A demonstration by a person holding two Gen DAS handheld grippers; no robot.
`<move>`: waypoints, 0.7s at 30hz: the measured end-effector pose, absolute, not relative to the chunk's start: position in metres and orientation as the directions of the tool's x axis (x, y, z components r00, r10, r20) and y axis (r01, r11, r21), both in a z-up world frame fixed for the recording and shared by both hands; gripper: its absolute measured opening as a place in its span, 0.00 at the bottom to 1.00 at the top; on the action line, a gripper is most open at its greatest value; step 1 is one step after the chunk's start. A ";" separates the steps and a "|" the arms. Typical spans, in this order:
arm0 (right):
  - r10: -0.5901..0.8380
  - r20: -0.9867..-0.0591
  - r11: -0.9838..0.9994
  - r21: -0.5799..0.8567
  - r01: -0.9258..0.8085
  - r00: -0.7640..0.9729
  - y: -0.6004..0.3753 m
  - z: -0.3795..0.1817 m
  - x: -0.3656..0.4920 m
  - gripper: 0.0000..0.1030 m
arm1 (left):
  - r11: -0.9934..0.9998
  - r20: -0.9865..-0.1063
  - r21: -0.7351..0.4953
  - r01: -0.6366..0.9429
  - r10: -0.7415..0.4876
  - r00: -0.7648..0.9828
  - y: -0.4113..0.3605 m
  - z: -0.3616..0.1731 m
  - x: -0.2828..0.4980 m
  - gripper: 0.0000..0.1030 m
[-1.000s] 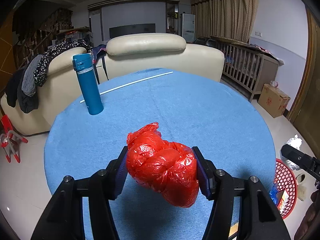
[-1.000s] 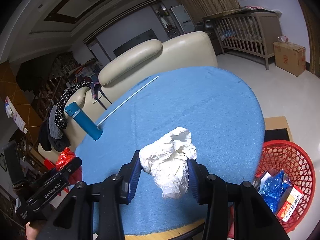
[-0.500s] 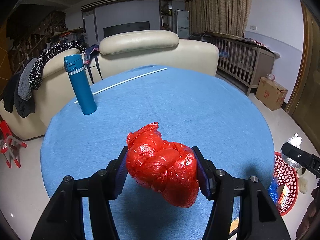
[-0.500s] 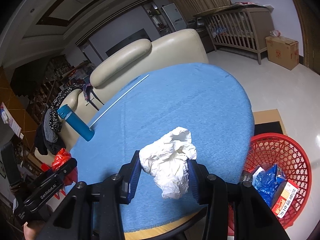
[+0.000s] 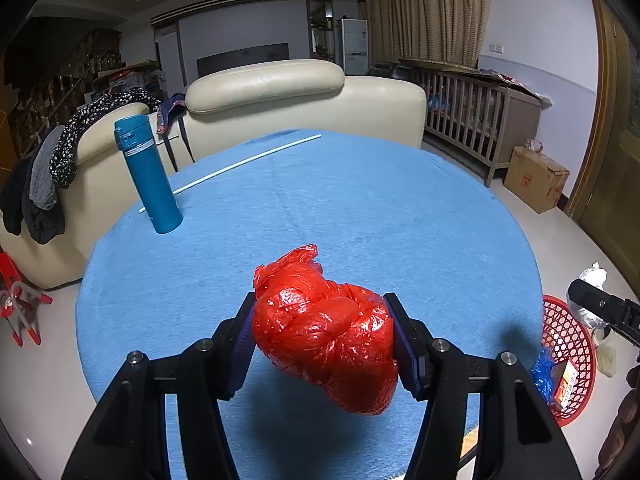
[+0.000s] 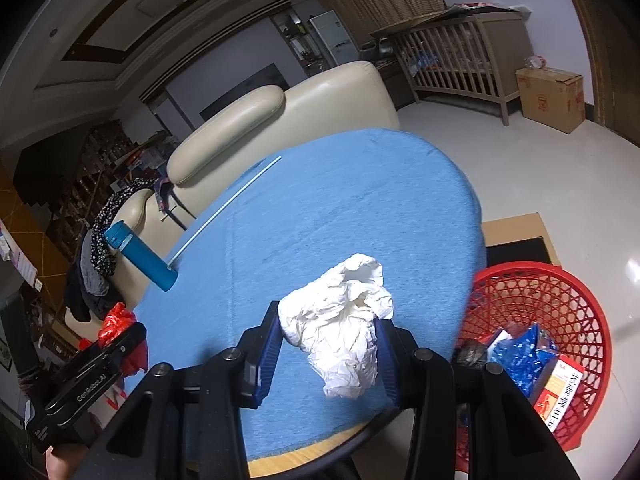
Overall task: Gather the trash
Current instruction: 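Carry the white tissue and red bag over the red basket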
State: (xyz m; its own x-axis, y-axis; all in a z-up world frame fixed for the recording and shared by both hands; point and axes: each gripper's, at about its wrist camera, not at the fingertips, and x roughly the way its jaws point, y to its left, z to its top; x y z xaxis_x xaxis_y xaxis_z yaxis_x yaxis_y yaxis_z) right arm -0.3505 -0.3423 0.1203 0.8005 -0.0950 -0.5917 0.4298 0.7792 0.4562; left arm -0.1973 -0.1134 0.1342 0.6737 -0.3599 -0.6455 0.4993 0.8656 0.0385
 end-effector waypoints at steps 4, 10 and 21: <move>-0.121 -0.592 0.760 0.461 0.458 0.797 -0.357 0.118 -0.364 0.45 | 0.854 -0.651 0.046 0.518 -0.368 0.664 -0.121 0.131 -0.200 0.60; -0.167 -0.594 0.722 0.470 0.508 0.787 -0.383 0.112 -0.388 0.45 | 0.829 -0.665 0.072 0.555 -0.375 0.646 -0.142 0.124 -0.209 0.60; -0.219 -0.633 0.633 0.487 0.602 0.742 -0.434 0.079 -0.436 0.45 | 0.745 -0.699 0.122 0.656 -0.405 0.590 -0.197 0.115 -0.234 0.60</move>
State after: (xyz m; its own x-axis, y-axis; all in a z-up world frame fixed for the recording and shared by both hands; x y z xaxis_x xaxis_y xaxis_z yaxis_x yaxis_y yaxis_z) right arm -0.4357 -0.4336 0.0789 0.7424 -0.2187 -0.6333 0.6020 0.6325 0.4873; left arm -0.2341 -0.1969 0.1155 0.5896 -0.4050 -0.6988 0.6561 0.7448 0.1218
